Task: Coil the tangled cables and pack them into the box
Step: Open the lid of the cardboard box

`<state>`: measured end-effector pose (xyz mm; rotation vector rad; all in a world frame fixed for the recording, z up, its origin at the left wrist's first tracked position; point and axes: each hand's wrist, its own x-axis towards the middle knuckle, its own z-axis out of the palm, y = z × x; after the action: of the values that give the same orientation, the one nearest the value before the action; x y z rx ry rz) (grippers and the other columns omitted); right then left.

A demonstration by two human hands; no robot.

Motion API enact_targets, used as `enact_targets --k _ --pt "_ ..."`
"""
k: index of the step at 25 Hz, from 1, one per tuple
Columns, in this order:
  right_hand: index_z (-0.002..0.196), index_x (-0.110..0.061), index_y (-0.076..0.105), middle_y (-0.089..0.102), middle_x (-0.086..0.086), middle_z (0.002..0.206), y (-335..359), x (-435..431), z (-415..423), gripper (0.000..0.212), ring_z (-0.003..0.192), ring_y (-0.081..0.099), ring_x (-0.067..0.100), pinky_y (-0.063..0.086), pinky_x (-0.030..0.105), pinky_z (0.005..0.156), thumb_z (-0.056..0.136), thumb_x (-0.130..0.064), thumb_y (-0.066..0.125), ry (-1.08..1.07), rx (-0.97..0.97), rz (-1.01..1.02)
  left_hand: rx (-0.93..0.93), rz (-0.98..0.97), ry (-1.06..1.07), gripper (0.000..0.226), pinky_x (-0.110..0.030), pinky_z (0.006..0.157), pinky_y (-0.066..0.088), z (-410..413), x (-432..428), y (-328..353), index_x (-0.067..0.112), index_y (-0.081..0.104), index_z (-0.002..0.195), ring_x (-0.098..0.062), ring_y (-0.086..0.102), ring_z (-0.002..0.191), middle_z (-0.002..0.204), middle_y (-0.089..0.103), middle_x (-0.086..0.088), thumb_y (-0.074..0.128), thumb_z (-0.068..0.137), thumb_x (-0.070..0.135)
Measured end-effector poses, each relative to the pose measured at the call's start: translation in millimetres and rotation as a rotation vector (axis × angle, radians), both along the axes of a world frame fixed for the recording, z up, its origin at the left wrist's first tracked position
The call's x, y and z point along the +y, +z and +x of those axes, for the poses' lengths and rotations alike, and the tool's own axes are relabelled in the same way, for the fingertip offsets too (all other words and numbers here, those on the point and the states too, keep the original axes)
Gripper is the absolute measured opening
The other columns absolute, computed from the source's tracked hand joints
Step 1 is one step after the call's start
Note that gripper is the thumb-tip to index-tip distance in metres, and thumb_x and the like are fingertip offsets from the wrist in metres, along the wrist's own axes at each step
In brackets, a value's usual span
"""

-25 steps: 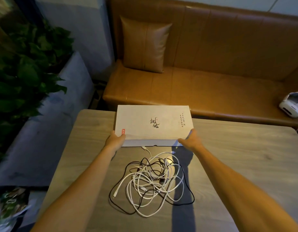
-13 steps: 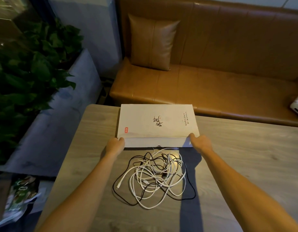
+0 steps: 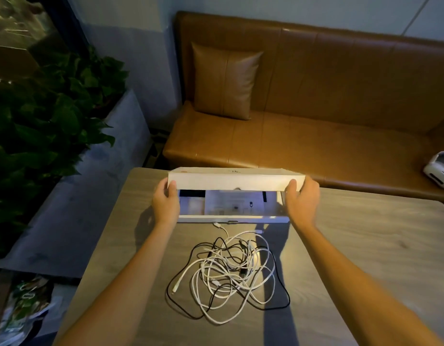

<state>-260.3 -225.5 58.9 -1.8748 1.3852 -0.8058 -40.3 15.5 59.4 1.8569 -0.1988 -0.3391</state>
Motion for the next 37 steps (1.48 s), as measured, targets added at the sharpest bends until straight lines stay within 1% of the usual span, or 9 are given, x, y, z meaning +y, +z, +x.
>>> enact_targets --k 3,6,9,12,15,20,23,27,37 --pt "0.112 -0.020 0.054 0.062 0.004 0.107 24.3 -19.0 18.7 0.019 0.092 0.059 0.013 0.057 0.041 0.089 0.102 -0.036 0.050 0.097 -0.160 0.066 0.060 -0.096 -0.074 0.035 -0.020 0.075 0.049 26.4 -21.1 18.0 0.023 0.051 0.138 -0.006 0.061 0.103 0.118 0.062 0.007 0.043 0.107 0.034" --pt "0.150 -0.019 0.037 0.054 0.004 0.141 43.0 -42.7 42.5 0.053 0.122 0.054 0.015 0.044 0.027 0.097 0.103 -0.040 0.051 0.143 -0.211 0.174 0.095 -0.096 -0.147 0.038 -0.022 0.084 0.050 60.7 -48.1 25.2 0.025 0.048 0.140 -0.007 0.059 0.113 0.126 0.060 0.007 0.039 0.107 0.040" --pt "0.153 -0.021 0.032 0.052 0.003 0.146 40.4 -67.8 65.7 0.061 0.130 0.052 0.019 0.042 0.032 0.106 0.100 -0.044 0.054 0.160 -0.220 0.222 0.125 -0.022 -0.229 0.052 -0.041 0.111 0.040 91.9 -67.0 17.3 0.032 0.040 0.149 -0.016 0.045 0.136 0.148 0.049 0.007 0.039 0.102 0.054" --pt "0.152 -0.020 0.033 0.050 0.003 0.149 27.9 -83.3 76.7 0.061 0.134 0.050 0.024 0.042 0.043 0.110 0.099 -0.037 0.059 0.241 -0.133 0.229 0.099 0.033 -0.290 0.050 -0.042 0.113 0.035 107.7 -72.0 6.0 0.040 0.031 0.153 -0.011 0.040 0.136 0.151 0.043 0.010 0.041 0.104 0.047" --pt "0.155 -0.021 0.026 0.043 0.006 0.154 4.0 -88.7 72.3 0.069 0.135 0.046 0.024 0.042 0.040 0.105 0.097 -0.025 0.064 0.330 -0.054 0.280 0.144 0.085 -0.264 0.053 -0.046 0.116 0.034 111.8 -67.2 -9.4 0.038 0.025 0.156 -0.020 0.036 0.144 0.159 0.037 0.003 0.041 0.105 0.044" --pt "0.144 -0.020 0.039 0.055 0.005 0.142 -46.8 -87.7 65.1 0.058 0.126 0.056 0.027 0.049 0.042 0.101 0.094 -0.027 0.068 0.417 0.162 0.364 0.256 0.255 -0.369 0.057 -0.044 0.102 0.047 102.8 -54.2 -48.5 0.035 0.022 0.158 -0.015 0.047 0.131 0.156 0.040 0.003 0.039 0.105 0.047" --pt "0.137 -0.016 0.047 0.060 0.009 0.134 -53.1 -86.3 67.6 0.047 0.121 0.058 0.029 0.046 0.036 0.094 0.094 -0.018 0.067 0.375 0.217 0.375 0.220 0.350 -0.359 0.044 -0.049 0.097 0.053 97.7 -44.9 -79.5 0.039 0.040 0.147 -0.021 0.057 0.125 0.140 0.056 0.003 0.039 0.104 0.049" --pt "0.150 -0.017 0.036 0.051 0.012 0.148 -67.5 -76.0 51.8 0.067 0.133 0.051 0.033 0.043 0.044 0.105 0.092 -0.018 0.069 0.407 0.305 0.330 0.161 0.503 -0.291 0.040 -0.047 0.081 0.061 85.1 -29.6 -117.7 0.032 0.046 0.146 -0.020 0.066 0.098 0.121 0.066 -0.005 0.044 0.105 0.030" --pt "0.150 -0.019 0.034 0.053 0.013 0.145 -70.0 -42.8 31.0 0.069 0.127 0.054 0.035 0.047 0.047 0.101 0.091 -0.022 0.069 0.434 0.398 0.374 0.231 0.480 -0.258 0.036 -0.044 0.076 0.061 72.3 12.3 -109.6 0.030 0.050 0.140 -0.021 0.067 0.100 0.119 0.066 -0.004 0.049 0.104 0.024"
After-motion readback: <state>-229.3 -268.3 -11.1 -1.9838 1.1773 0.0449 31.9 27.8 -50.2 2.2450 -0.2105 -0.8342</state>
